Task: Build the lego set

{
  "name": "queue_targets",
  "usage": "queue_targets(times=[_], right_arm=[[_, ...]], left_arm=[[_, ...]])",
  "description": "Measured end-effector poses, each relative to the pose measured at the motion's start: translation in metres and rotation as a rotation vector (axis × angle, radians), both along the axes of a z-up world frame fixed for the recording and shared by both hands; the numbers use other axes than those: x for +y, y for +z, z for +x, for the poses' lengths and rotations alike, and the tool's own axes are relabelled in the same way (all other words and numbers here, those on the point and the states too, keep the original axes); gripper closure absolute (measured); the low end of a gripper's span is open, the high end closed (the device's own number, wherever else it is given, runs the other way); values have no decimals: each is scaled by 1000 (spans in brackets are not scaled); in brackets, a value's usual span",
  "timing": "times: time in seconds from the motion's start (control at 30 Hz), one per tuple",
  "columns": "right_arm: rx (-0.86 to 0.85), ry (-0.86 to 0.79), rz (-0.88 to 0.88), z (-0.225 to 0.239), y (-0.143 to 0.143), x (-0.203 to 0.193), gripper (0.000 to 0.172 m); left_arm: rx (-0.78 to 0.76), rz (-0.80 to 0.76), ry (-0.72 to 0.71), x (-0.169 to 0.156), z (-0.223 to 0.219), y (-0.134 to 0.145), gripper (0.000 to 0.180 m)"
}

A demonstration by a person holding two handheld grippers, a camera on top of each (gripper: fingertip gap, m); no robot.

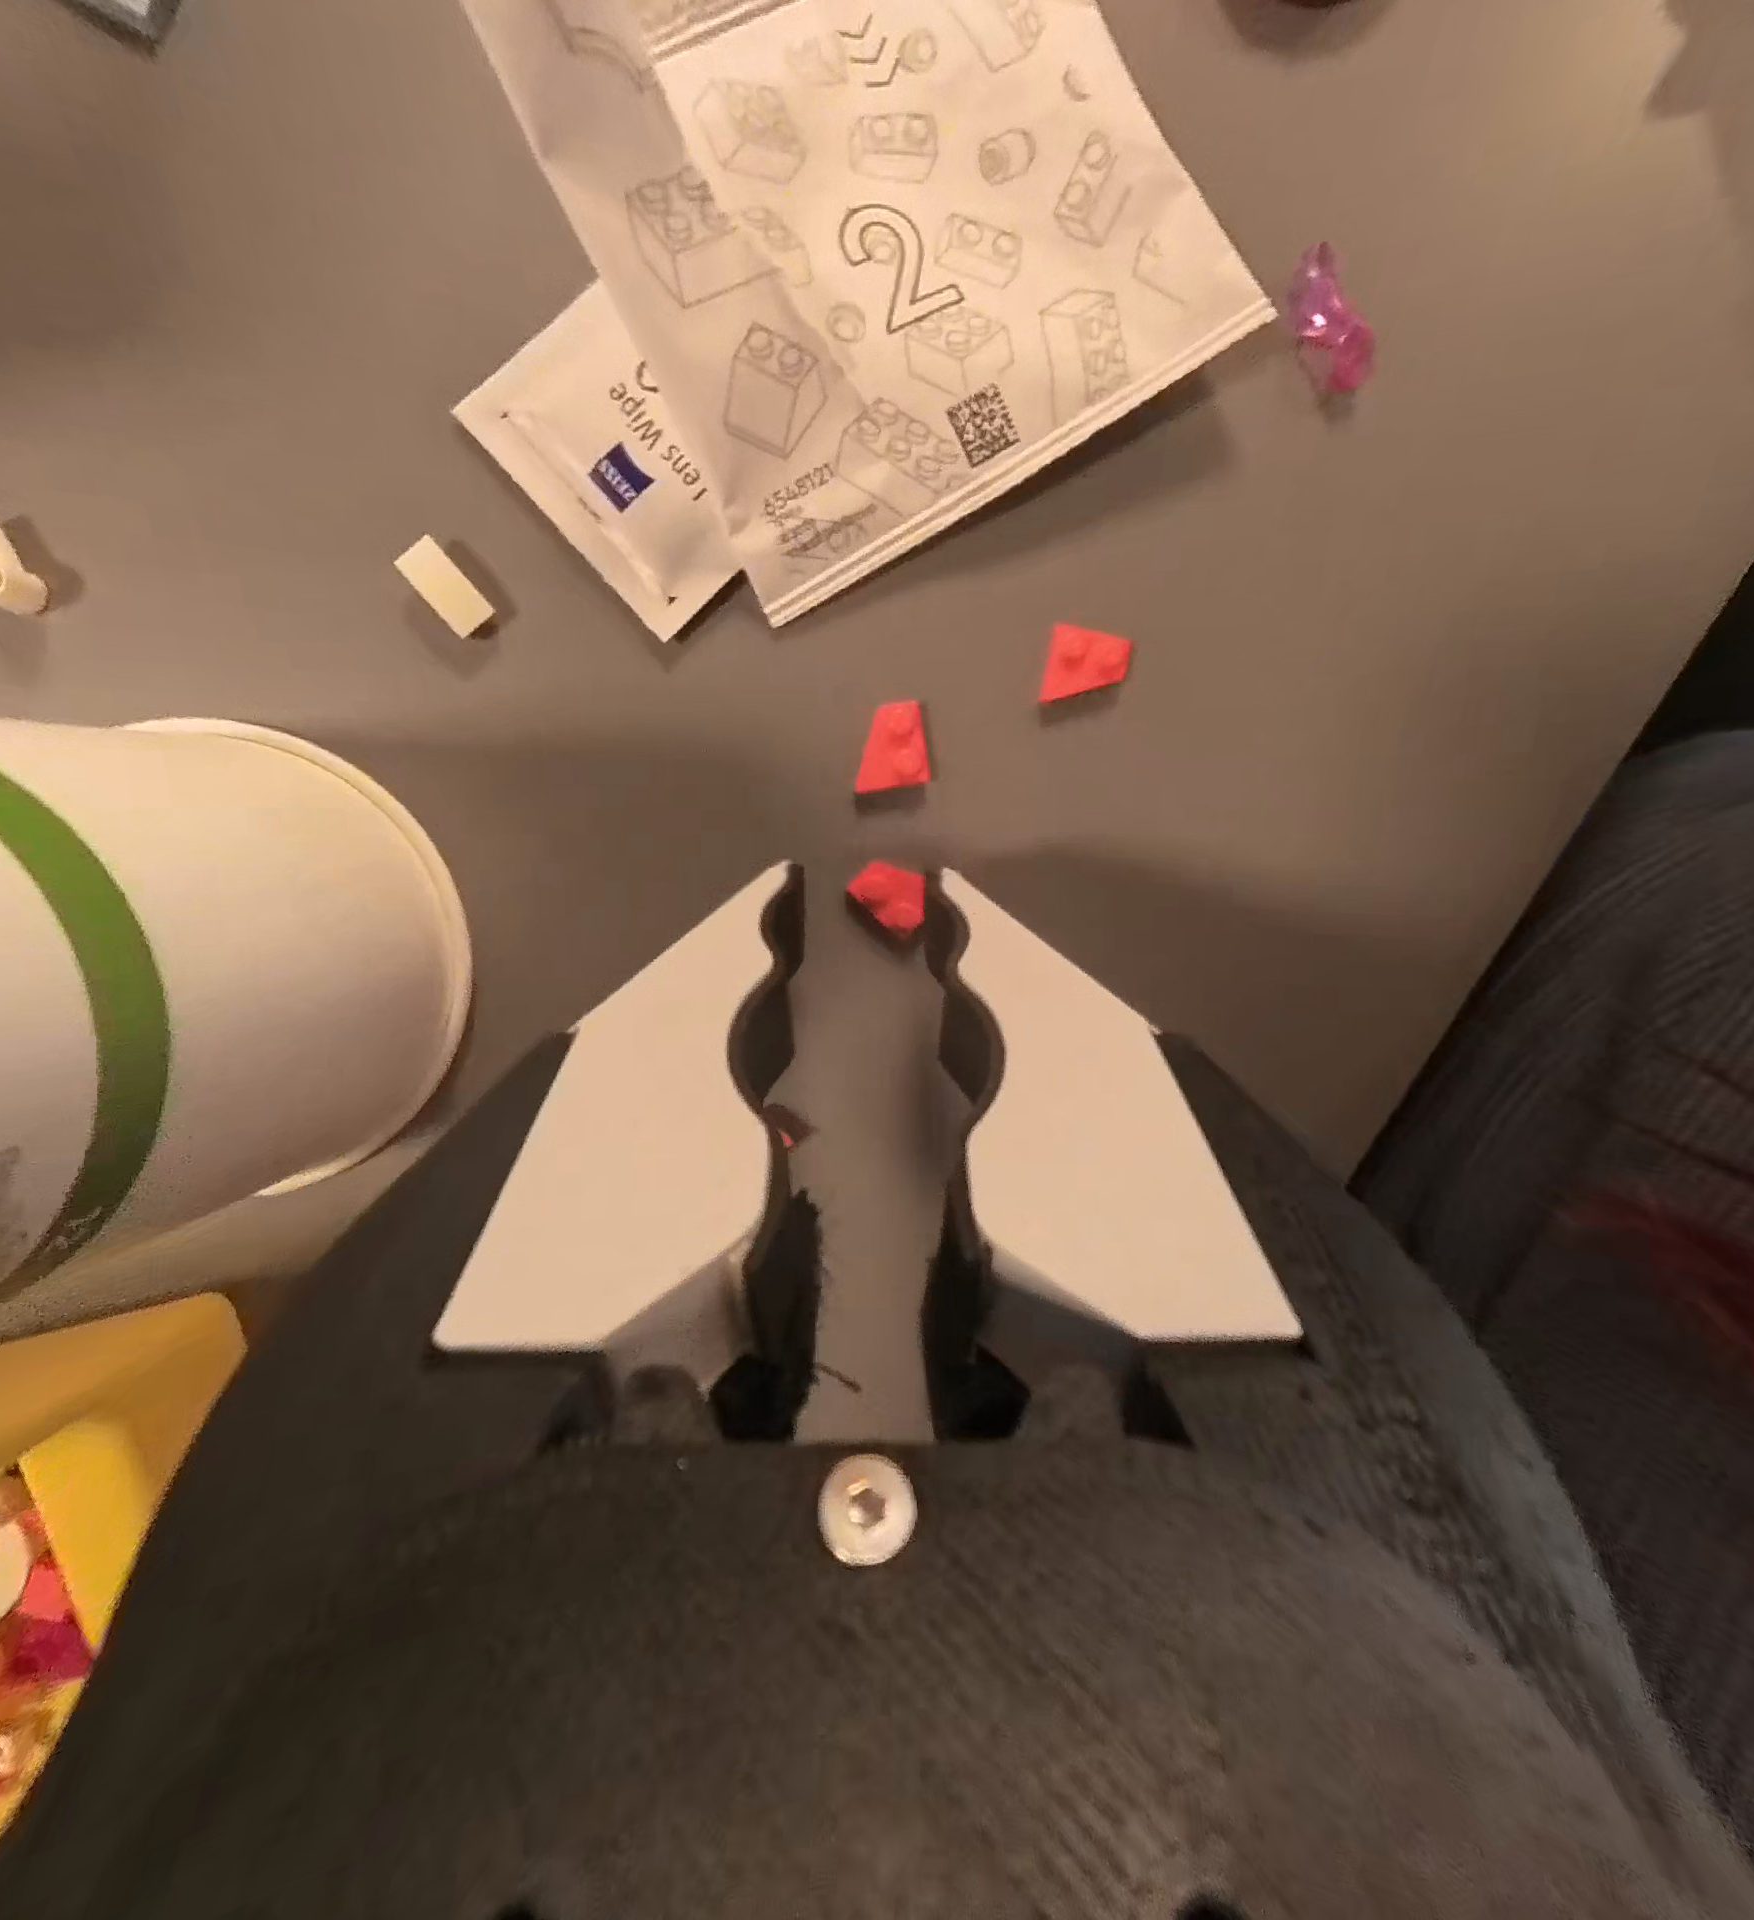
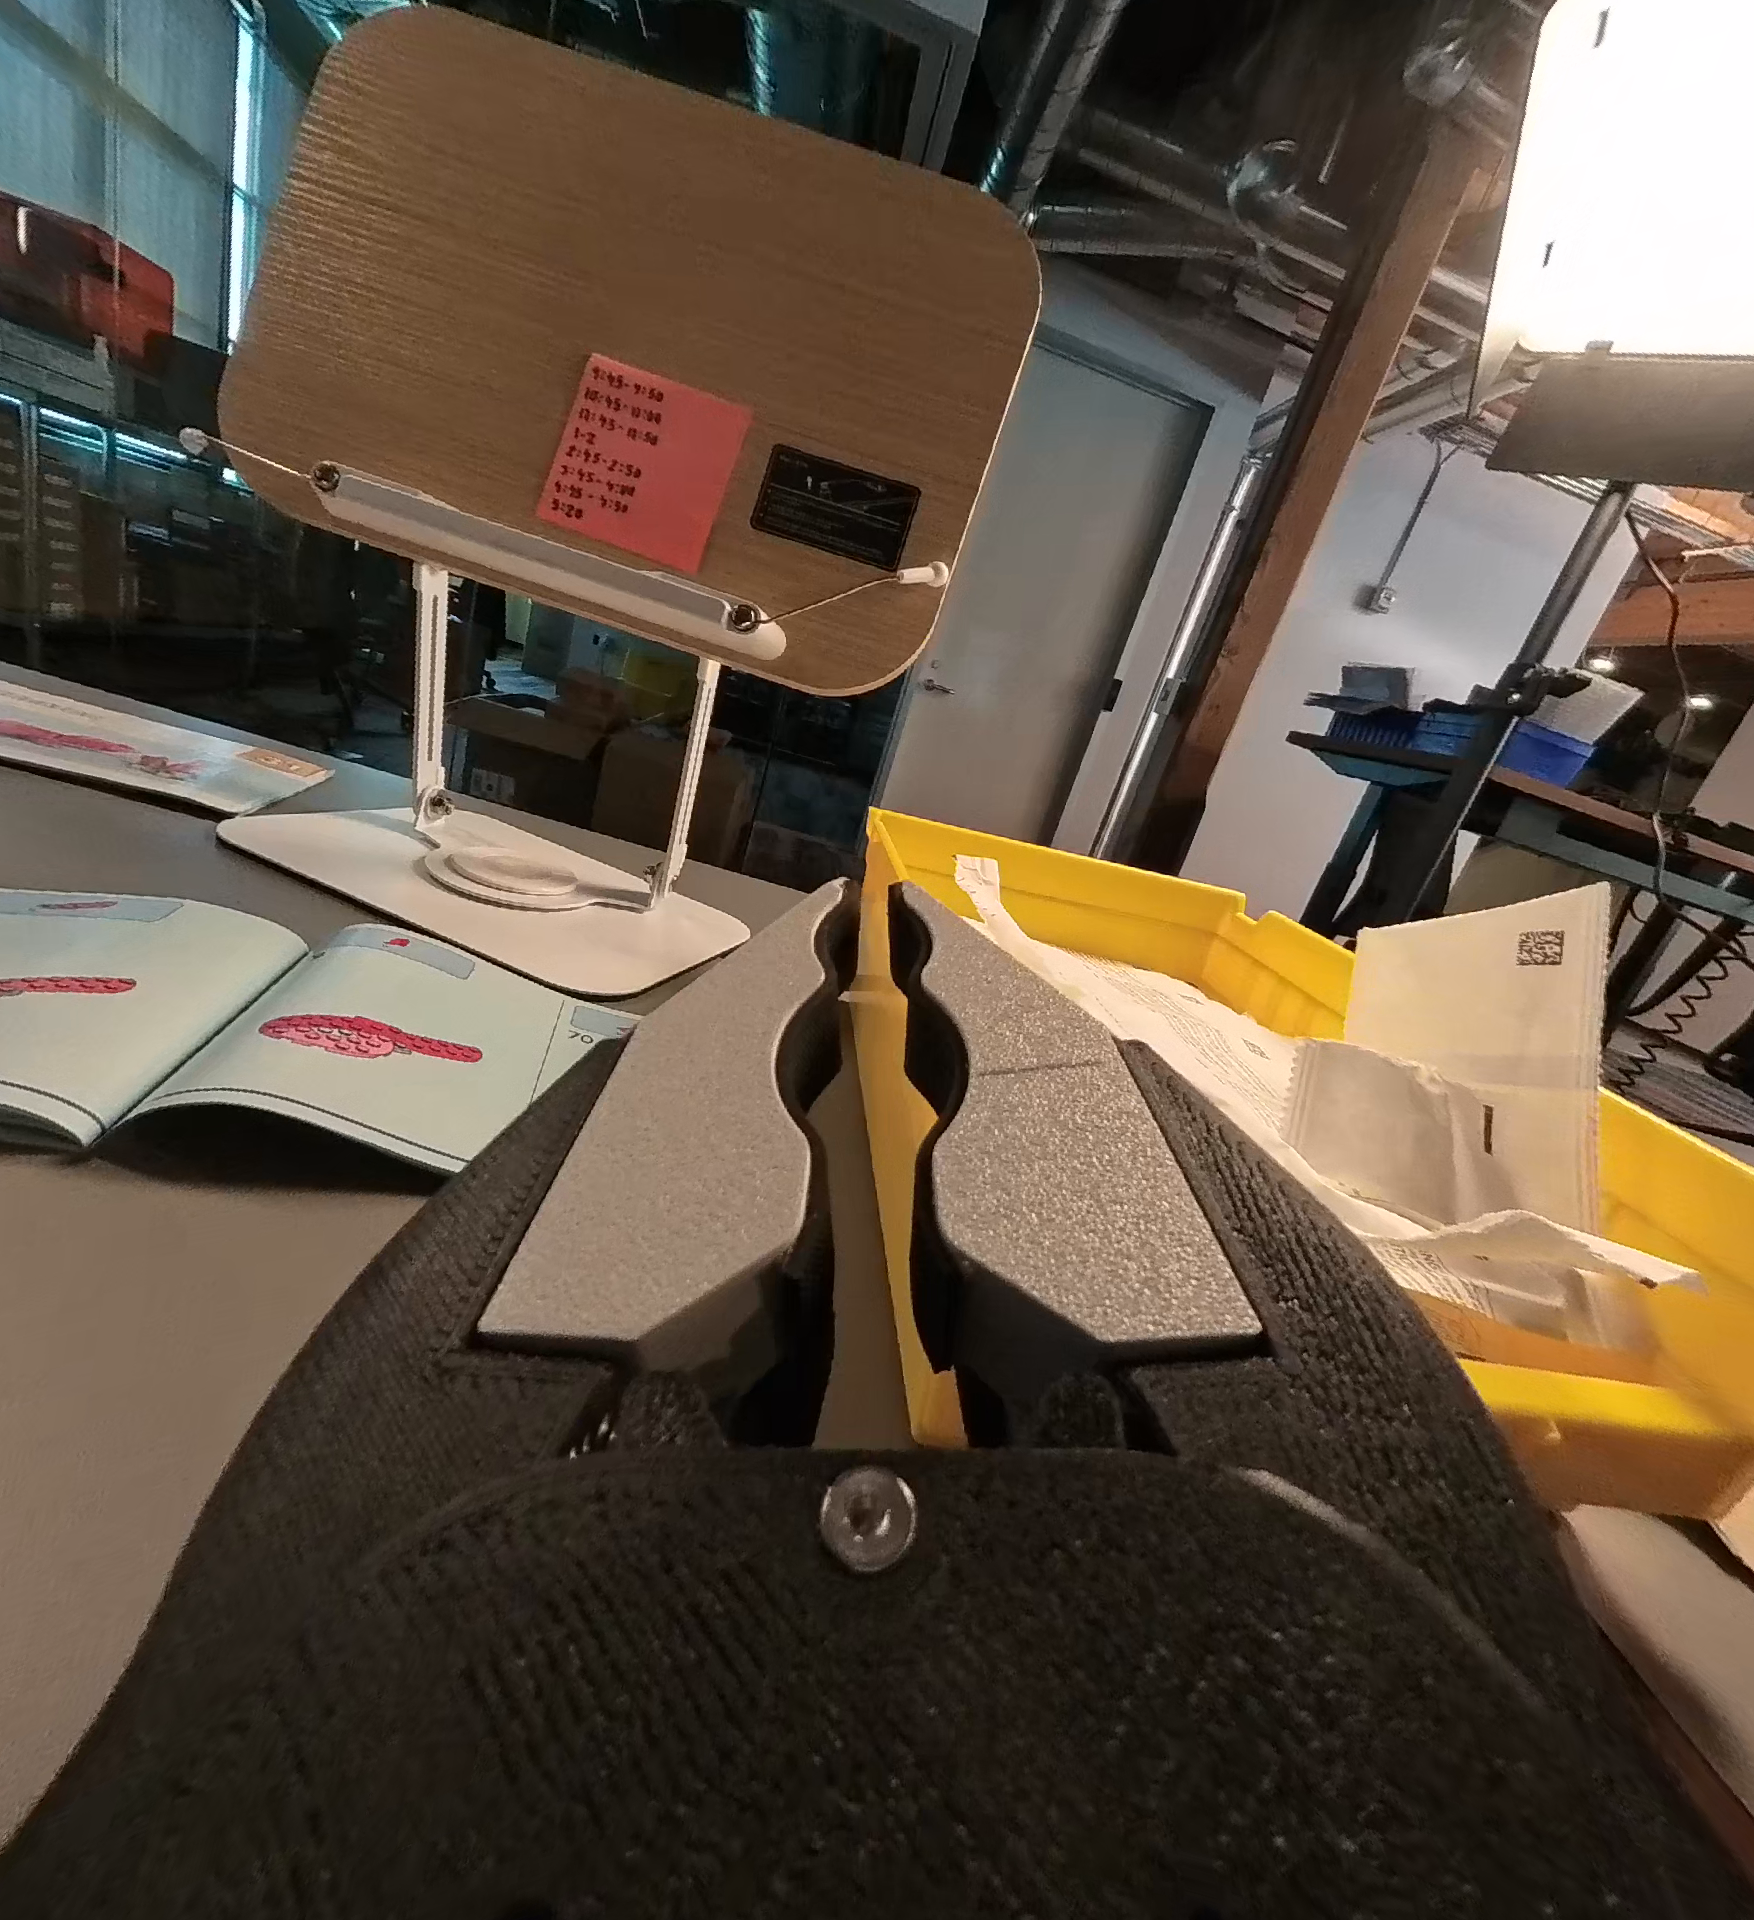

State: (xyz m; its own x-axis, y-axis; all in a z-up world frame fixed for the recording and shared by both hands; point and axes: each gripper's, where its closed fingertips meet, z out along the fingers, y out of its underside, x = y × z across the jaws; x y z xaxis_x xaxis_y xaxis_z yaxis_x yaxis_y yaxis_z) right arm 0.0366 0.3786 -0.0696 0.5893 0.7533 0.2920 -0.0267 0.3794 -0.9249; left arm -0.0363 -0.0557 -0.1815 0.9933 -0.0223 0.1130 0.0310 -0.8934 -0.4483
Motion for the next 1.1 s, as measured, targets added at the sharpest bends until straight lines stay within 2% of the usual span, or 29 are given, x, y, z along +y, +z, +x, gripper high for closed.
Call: queue_targets(times=[0.2,0.37,0.47,0.63,0.97,1.03,1.1], right_arm=[[0,-1,0,0,0,0,168],[-1,2,-3,0,-1,0,168],[0,6,-4,0,-1,0,168],[1,14,-4,-1,0,-1,169],[-10,104,29,-16,3,-20,168],[-25,177,48,-25,3,-32,167],[-49,321,73,-35,3,-56,160]], left_arm=[[-46,39,-22,9,9,-4,154],[-18,102,-72,21,9,-5,148],[10,106,-124,22,8,-7,142],[-25,100,-146,24,9,-11,137],[-12,95,-105,27,10,-13,149],[38,75,-88,26,7,-14,157],[90,64,-65,26,4,-15,163]])
